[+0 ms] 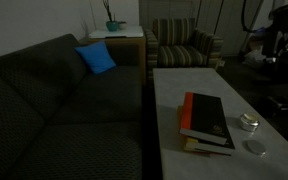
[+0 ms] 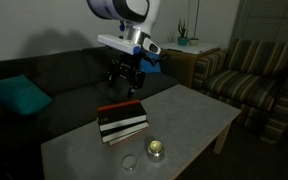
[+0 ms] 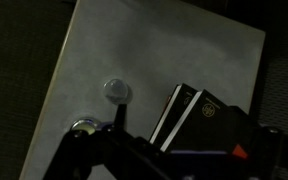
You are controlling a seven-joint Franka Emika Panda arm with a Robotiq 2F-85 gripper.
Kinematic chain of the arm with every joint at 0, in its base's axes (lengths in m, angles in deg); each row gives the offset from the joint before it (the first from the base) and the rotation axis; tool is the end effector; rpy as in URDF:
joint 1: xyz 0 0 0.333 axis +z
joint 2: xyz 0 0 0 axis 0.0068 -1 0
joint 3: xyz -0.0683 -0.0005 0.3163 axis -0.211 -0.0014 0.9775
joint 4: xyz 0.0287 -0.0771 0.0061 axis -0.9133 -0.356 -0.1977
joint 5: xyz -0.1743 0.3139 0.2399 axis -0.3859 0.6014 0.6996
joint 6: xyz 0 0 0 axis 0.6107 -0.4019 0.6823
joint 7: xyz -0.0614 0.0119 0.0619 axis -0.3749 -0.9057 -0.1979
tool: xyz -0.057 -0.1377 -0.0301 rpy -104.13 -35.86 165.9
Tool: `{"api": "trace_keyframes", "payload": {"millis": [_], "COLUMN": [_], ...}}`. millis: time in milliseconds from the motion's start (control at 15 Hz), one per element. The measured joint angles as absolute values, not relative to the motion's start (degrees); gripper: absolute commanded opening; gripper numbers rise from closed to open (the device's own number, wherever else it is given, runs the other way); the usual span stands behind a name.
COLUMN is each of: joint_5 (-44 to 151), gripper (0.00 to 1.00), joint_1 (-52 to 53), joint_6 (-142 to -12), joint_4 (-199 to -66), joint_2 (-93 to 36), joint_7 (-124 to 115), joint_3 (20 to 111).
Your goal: Place the lid on the silver container
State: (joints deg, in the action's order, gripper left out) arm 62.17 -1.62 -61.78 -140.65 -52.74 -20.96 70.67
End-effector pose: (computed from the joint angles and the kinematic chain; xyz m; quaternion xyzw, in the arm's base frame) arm 0.6291 0.0079 0.0739 -0.9786 -0.0679 0.1839 0.0629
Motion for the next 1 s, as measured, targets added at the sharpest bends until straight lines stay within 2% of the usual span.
{"api": "trace_keyframes", "payload": {"millis": [467, 1000], "joint_5": [54.45, 54.18], "gripper": [1.00, 1.00], "joint_1": [4.05, 4.19], "joint_6": [-78.10, -79.82], "joint_4": [-143.98, -143.54], "joint_2": [-61.24, -63.46], "joint_7": [-8.63, -8.19], "joint_3": [69.06, 68.62]}}
